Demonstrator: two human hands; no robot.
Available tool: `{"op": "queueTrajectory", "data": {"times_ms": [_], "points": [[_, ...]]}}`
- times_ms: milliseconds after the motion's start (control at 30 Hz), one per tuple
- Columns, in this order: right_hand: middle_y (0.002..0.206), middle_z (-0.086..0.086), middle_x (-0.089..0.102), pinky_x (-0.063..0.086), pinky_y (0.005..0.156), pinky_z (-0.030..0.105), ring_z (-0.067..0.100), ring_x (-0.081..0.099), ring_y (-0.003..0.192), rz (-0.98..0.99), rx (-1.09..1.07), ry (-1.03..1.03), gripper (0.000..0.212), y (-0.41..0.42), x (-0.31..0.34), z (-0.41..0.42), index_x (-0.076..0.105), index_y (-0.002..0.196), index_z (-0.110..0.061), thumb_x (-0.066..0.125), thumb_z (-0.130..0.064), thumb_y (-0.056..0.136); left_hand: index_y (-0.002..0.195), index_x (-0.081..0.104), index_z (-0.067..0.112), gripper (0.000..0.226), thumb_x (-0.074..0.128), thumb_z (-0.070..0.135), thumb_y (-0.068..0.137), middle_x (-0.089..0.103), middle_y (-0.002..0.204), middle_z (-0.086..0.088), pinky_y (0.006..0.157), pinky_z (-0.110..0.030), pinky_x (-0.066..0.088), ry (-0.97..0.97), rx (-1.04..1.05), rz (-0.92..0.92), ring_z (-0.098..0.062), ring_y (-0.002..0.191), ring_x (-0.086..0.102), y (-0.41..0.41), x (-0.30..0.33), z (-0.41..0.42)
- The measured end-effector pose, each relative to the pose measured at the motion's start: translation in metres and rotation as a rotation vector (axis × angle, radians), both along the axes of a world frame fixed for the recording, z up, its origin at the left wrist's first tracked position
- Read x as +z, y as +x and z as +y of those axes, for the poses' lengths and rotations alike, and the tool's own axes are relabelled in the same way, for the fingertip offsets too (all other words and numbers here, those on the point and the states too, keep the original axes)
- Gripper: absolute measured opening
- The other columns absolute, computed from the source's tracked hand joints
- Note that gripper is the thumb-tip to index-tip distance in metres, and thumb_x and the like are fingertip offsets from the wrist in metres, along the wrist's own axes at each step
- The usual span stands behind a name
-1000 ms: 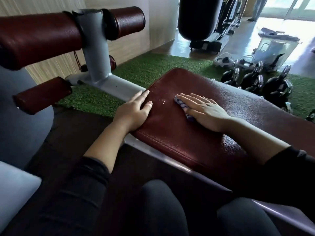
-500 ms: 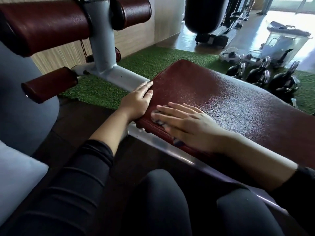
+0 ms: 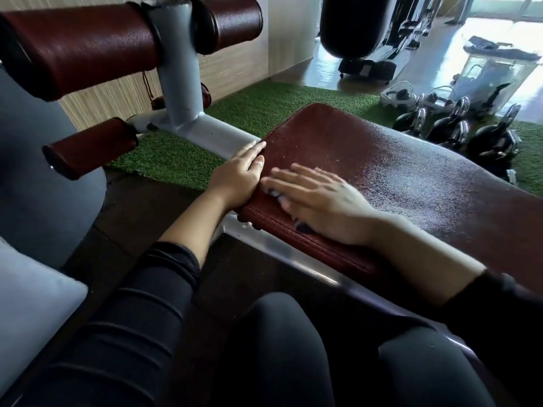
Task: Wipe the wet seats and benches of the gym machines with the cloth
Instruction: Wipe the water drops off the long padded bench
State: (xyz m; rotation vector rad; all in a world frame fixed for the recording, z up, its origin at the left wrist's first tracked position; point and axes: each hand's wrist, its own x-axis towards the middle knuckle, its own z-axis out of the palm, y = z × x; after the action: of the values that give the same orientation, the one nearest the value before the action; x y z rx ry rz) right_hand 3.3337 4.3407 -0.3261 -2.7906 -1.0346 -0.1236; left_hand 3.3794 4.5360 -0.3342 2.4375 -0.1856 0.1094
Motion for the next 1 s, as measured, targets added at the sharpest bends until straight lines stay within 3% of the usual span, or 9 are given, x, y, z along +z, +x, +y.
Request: {"op": "queueTrajectory", "data": {"times_ms": [200,367,433,500,600,767,867,1000], "points": [[0.156,-0.021,0.015,0.018,0.119,0.036,0.004,0.010,0.145,-0.047,0.232,-0.039,0.047,-0.029,-0.002,-0.056,0.022,0.146,-0.046,0.022,-0.050,0.099,0.147,0.034,0.037,0.043,0.031,0.034,0.104,0.024,0.157,0.016,0.115,-0.029,0.018,0.004,0.010,-0.012,-0.006,0.143,0.025,0.000,-0.002,0.001],[0.154,-0.023,0.018,0.016,0.120,0.034,0.003,0.013,0.144,0.045,0.009,0.033,0.049,0.015,0.000,-0.084,0.018,0.142,-0.054,0.014,-0.062,0.094,0.147,0.035,0.036,0.043,0.033,0.031,0.104,0.025,0.157,0.014,0.115,-0.028,0.017,-0.020,0.007,-0.032,-0.006,0.143,0.024,0.001,-0.004,0.000],[0.154,-0.024,0.017,0.013,0.120,0.030,0.004,0.014,0.144,0.026,-0.095,0.040,0.046,0.027,0.001,-0.063,0.017,0.141,-0.055,0.016,-0.060,0.095,0.146,0.036,0.034,0.042,0.033,0.030,0.104,0.026,0.157,0.013,0.114,-0.027,0.016,-0.035,0.009,-0.038,-0.005,0.143,0.023,0.001,-0.003,0.000],[0.155,-0.023,0.015,0.014,0.120,0.035,0.006,0.013,0.145,0.016,-0.109,0.037,0.049,0.025,0.001,-0.029,0.015,0.143,-0.053,0.014,-0.059,0.095,0.146,0.037,0.033,0.042,0.034,0.029,0.104,0.027,0.156,0.012,0.114,-0.026,0.016,-0.038,0.008,-0.041,-0.006,0.143,0.024,0.001,-0.003,0.000],[0.156,-0.022,0.013,0.012,0.119,0.038,0.009,0.010,0.146,-0.024,0.022,0.010,0.053,0.000,-0.002,-0.002,0.011,0.144,-0.052,0.008,-0.058,0.092,0.146,0.038,0.031,0.042,0.035,0.026,0.104,0.028,0.156,0.011,0.112,-0.023,0.016,-0.058,-0.001,-0.049,-0.006,0.143,0.025,0.002,-0.004,0.001],[0.155,-0.024,0.012,0.014,0.120,0.033,0.001,0.006,0.145,-0.016,0.206,-0.042,0.047,-0.024,-0.002,-0.061,0.016,0.146,-0.049,0.018,-0.052,0.099,0.146,0.038,0.032,0.042,0.035,0.028,0.104,0.028,0.156,0.012,0.115,-0.027,0.017,-0.040,0.006,-0.060,-0.006,0.143,0.024,0.004,-0.006,0.001],[0.154,-0.023,0.019,0.019,0.119,0.040,0.003,0.014,0.144,0.070,0.103,0.006,0.048,0.003,-0.001,-0.098,0.018,0.145,-0.050,0.015,-0.059,0.097,0.146,0.039,0.032,0.042,0.034,0.028,0.104,0.029,0.156,0.011,0.116,-0.029,0.018,-0.040,0.005,-0.074,-0.006,0.143,0.026,0.004,-0.007,0.002],[0.153,-0.024,0.020,0.014,0.120,0.034,0.005,0.014,0.145,0.026,-0.149,0.025,0.047,0.032,0.000,-0.078,0.017,0.143,-0.053,0.016,-0.059,0.097,0.145,0.039,0.031,0.042,0.034,0.029,0.104,0.030,0.155,0.012,0.116,-0.030,0.020,-0.029,0.012,-0.084,-0.007,0.141,0.028,0.004,-0.007,0.000]]}}
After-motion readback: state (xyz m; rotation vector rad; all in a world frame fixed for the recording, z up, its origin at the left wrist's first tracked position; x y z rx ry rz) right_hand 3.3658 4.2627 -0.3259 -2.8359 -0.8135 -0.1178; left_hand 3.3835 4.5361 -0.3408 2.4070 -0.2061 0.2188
